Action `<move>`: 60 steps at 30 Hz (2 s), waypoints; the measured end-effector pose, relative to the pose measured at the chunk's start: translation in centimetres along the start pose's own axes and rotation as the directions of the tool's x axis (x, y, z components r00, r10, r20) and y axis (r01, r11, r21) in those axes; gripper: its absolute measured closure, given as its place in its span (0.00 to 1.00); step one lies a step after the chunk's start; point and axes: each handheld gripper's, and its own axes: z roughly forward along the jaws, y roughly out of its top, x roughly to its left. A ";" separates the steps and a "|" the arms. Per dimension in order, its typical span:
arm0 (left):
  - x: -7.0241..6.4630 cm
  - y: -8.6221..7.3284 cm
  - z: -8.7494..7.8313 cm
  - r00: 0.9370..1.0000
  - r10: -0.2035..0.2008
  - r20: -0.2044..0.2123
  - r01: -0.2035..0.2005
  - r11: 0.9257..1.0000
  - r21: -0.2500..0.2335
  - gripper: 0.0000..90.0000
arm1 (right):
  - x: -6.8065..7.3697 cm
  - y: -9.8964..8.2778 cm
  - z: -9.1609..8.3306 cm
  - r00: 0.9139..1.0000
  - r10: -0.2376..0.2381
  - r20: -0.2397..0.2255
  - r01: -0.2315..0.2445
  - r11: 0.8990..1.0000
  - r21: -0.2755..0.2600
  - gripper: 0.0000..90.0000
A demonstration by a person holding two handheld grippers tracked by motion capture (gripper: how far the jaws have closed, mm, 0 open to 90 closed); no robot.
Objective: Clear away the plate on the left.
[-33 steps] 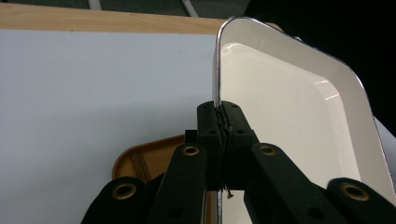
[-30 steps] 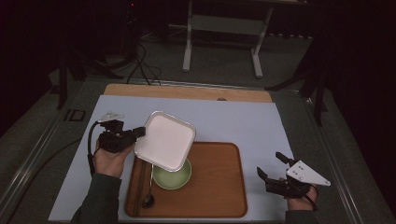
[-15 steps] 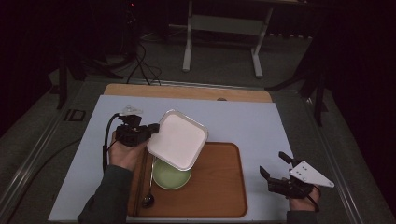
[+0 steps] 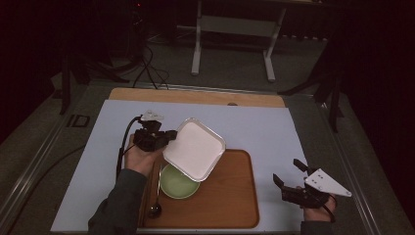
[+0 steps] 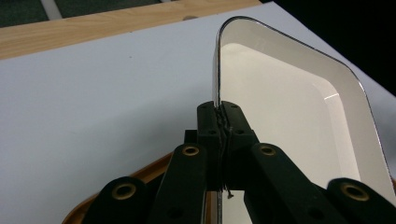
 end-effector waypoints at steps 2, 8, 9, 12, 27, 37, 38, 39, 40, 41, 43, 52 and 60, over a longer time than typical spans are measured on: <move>-0.2 0.1 0.3 1.000 0.015 0.006 -0.016 1.000 0.008 0.98 | 0.0 0.0 0.0 1.000 0.000 0.001 0.000 1.000 0.000 0.15; -0.9 0.6 1.4 0.998 0.054 0.035 -0.054 0.998 0.016 0.98 | -0.1 0.0 -0.1 1.000 0.004 0.001 -0.004 1.000 -0.002 0.15; -0.9 0.6 1.4 0.998 0.054 0.035 -0.054 0.998 0.016 0.98 | -0.1 0.0 -0.1 1.000 0.004 0.001 -0.004 1.000 -0.002 0.15; -1.3 0.9 2.0 0.995 0.083 0.051 -0.084 0.996 0.018 0.98 | -0.1 0.0 -0.1 1.000 0.007 0.003 -0.007 1.000 -0.001 0.15; -2.9 2.1 4.7 0.975 0.192 0.113 -0.197 0.980 0.035 0.98 | -0.1 0.0 -0.1 1.000 0.009 0.002 -0.009 1.000 -0.002 0.15; -3.6 2.5 5.6 0.963 0.238 0.129 -0.245 0.968 0.045 0.98 | 0.0 0.0 0.0 1.000 0.005 -0.001 -0.005 1.000 -0.001 0.15; -3.8 2.6 5.9 0.958 0.251 0.135 -0.259 0.965 0.045 0.98 | 0.0 0.0 0.0 1.000 0.005 -0.001 -0.005 1.000 -0.001 0.15; -4.0 2.7 6.0 0.958 0.253 0.138 -0.262 0.964 0.046 0.98 | 0.0 0.0 0.0 1.000 0.006 -0.001 -0.006 1.000 0.000 0.15; -4.0 2.7 6.0 0.958 0.253 0.138 -0.262 0.964 0.046 0.98 | 0.0 0.0 0.0 1.000 0.006 -0.001 -0.006 1.000 0.000 0.15; -4.0 2.7 6.1 0.957 0.256 0.139 -0.265 0.963 0.046 0.98 | 0.0 0.0 0.0 1.000 0.005 -0.001 -0.005 1.000 -0.001 0.15; -4.0 2.8 6.2 0.956 0.258 0.141 -0.266 0.963 0.046 0.98 | 0.0 0.0 0.0 1.000 0.005 -0.001 -0.005 1.000 -0.001 0.15; -4.7 2.8 7.5 0.938 0.304 0.163 -0.318 0.946 0.066 0.98 | 0.0 0.0 0.1 1.000 0.003 -0.001 -0.003 1.000 -0.001 0.15; -5.8 2.8 8.5 0.922 0.344 0.176 -0.362 0.929 0.080 0.98 | 0.0 0.0 0.1 1.000 0.004 -0.002 -0.004 1.000 -0.001 0.15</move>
